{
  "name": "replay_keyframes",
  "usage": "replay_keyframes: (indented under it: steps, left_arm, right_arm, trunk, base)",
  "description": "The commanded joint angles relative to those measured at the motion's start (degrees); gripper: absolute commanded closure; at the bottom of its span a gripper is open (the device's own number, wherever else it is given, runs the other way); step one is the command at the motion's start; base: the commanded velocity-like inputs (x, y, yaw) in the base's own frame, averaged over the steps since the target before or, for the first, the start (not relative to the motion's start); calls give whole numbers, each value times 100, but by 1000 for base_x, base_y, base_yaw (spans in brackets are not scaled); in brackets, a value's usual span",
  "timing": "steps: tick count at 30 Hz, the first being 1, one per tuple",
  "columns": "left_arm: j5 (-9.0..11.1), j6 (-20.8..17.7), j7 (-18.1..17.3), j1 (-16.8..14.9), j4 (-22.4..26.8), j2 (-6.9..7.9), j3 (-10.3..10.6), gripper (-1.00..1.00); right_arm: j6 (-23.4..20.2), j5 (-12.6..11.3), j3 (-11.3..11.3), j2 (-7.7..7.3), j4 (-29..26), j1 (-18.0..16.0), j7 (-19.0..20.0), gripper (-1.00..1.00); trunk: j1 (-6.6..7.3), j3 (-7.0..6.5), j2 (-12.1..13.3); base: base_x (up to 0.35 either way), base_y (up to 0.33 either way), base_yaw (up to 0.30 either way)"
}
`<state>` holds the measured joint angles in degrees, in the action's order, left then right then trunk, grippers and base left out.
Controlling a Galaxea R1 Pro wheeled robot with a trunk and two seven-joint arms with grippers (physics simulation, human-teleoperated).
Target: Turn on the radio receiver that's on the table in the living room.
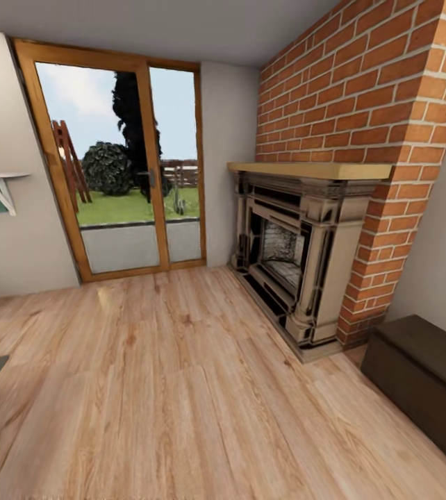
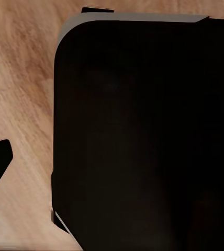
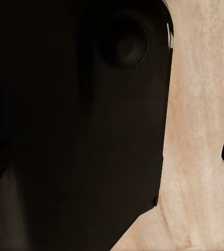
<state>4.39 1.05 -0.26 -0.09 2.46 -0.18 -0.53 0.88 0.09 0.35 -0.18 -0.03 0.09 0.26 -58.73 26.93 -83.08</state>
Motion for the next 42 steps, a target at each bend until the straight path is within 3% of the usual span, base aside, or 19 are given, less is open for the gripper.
replay_keyframes:
  steps: [1,42]
  left_arm:
    - [0,0,0,0,0,0,0,-100]
    - [0,0,0,0,0,0,0,-100]
  right_arm:
    - [0,0,0,0,1,0,0,-100]
    - [0,0,0,0,3,0,0,-100]
  trunk:
    - [0,0,0]
    - [0,0,0]
  base:
    - [0,0,271]
    - [0,0,271]
